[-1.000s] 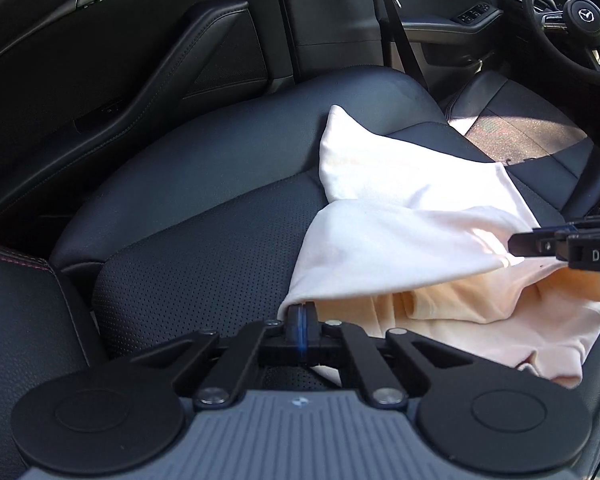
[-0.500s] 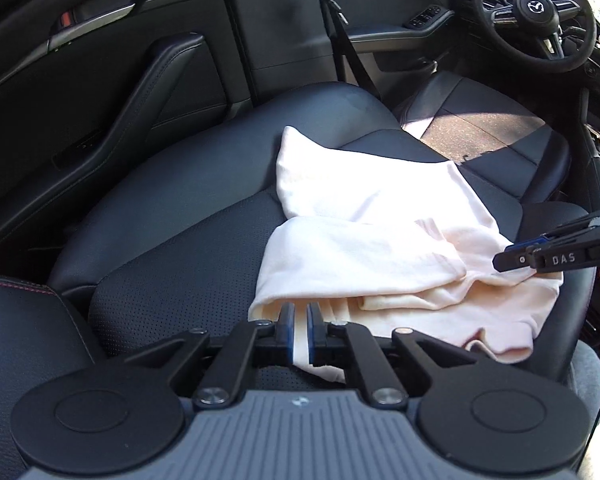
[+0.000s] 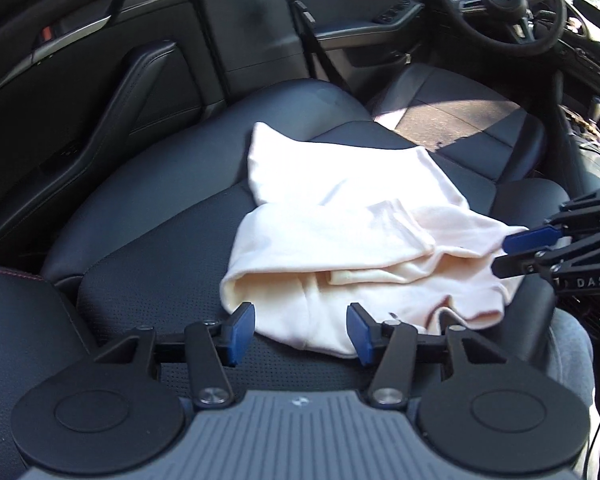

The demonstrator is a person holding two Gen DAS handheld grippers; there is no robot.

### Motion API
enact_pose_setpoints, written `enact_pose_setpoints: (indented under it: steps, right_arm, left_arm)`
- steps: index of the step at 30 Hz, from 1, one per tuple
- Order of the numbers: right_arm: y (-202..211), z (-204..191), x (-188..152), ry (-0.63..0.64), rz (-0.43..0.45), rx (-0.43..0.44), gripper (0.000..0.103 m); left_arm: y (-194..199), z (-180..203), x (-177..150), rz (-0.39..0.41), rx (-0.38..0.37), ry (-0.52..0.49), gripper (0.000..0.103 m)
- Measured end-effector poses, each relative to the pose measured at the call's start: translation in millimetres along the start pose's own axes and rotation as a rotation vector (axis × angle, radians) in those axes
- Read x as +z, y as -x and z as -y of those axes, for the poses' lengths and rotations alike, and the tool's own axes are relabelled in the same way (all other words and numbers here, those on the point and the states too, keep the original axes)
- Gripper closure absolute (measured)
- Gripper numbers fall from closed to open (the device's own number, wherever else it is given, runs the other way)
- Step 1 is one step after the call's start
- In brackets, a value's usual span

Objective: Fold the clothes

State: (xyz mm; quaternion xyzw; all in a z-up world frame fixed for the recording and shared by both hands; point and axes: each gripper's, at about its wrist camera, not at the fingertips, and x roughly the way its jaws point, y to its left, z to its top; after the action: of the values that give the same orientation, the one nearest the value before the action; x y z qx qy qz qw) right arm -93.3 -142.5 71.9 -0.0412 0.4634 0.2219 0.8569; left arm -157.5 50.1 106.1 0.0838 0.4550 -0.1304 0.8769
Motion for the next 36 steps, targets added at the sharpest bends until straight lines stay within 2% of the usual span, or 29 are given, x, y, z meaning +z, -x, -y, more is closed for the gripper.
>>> enact_pose_setpoints:
  steps: [3,8,13,15,17,18,21,23,26,31,36]
  right_arm:
    - [11.4,-14.8,-8.8,0.089,0.014,0.006,0.065]
    - [16.7,-27.2,-20.2,0.224,0.010,0.007,0.063]
    - [7.3,-38.8,-27.4,0.340,0.008,0.015,0.057]
    - [5.5,-42.3,-27.0,0.377,0.020,0.006,0.056]
    - [0.3,-43.4,-24.7,0.396,0.020,0.000,0.056]
    - [-2.5,-43.4,-23.5,0.401,0.020,0.003,0.056]
    - [-8.1,-41.9,-21.1,0.407,0.019,0.024,0.060]
    - [-10.2,-39.5,-20.0,0.390,0.013,0.029,0.083]
    - [-4.5,-31.5,-14.0,0.351,0.052,0.014,0.094]
    - [8.0,-4.6,15.5,0.220,0.149,-0.029,0.096]
    - [1.6,30.2,55.4,0.098,0.201,-0.050,0.096]
  left_arm:
    - [2.2,19.3,-8.0,0.013,-0.051,-0.120,0.052]
    - [-7.9,44.7,-20.9,0.012,-0.060,-0.293,0.052]
    - [-17.8,52.0,-23.0,0.006,-0.056,-0.356,0.054]
    - [-21.6,54.0,-23.3,0.003,-0.053,-0.376,0.066]
    - [-25.5,56.1,-23.6,0.001,-0.051,-0.396,0.087]
    - [-27.4,57.1,-23.8,0.000,-0.050,-0.406,0.089]
    - [-25.9,53.5,-19.1,0.016,-0.056,-0.397,0.095]
    - [-22.7,50.1,-11.6,0.029,-0.055,-0.367,0.096]
    - [-19.3,45.2,6.5,0.055,-0.033,-0.322,0.096]
    - [-19.8,42.4,50.8,0.109,0.002,-0.266,0.097]
    - [-51.7,37.6,106.9,0.094,0.057,-0.243,0.097]
